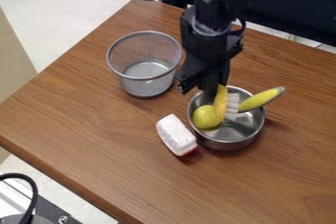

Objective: Remove the yellow brush in the silver pot

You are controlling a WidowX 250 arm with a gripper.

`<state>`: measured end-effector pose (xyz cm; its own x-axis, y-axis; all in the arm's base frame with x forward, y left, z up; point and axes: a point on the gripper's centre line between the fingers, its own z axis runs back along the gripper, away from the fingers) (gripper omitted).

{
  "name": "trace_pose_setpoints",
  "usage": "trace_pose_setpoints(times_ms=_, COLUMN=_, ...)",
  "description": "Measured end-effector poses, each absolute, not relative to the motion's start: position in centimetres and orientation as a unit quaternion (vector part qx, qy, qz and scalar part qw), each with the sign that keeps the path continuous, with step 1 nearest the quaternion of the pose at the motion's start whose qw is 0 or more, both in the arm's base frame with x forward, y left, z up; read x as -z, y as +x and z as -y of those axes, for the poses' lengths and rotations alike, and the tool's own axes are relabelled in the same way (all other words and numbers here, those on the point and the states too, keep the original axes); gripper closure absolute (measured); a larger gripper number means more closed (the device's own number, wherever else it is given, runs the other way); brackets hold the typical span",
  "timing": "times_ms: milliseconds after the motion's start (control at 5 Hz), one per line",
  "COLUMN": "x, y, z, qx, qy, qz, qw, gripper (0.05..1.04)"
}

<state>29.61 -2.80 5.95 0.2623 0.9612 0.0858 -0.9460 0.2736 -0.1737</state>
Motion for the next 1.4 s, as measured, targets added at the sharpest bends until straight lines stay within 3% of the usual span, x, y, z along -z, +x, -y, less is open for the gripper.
trace_pose_setpoints(times_ms=400, x=-10.8, y=29.6, z=0.5, qx=-0.615, qy=-0.057, qz=0.065, qw=0.784, gripper=1.003)
trace_pose_setpoints(times_ms=800, x=-11.0, y=30.7, z=-4.5, qx=-0.627, qy=-0.039, qz=0.103, qw=0.771, gripper=1.003)
trace_pose_setpoints(times_ms=1000, x=-10.7, y=30.4, z=-6.6, qx=-0.613, qy=-0.043, qz=0.096, qw=0.783, gripper=1.003)
trace_pose_setpoints(times_ms=1200, x=-8.6, y=28.1, z=-7.7, qx=-0.58, qy=-0.04, qz=0.071, qw=0.811, gripper=1.003)
trace_pose_setpoints(times_ms=1400, x=-8.8, y=26.7, z=-8.1, qx=-0.55, qy=-0.042, qz=0.082, qw=0.83, gripper=1.003)
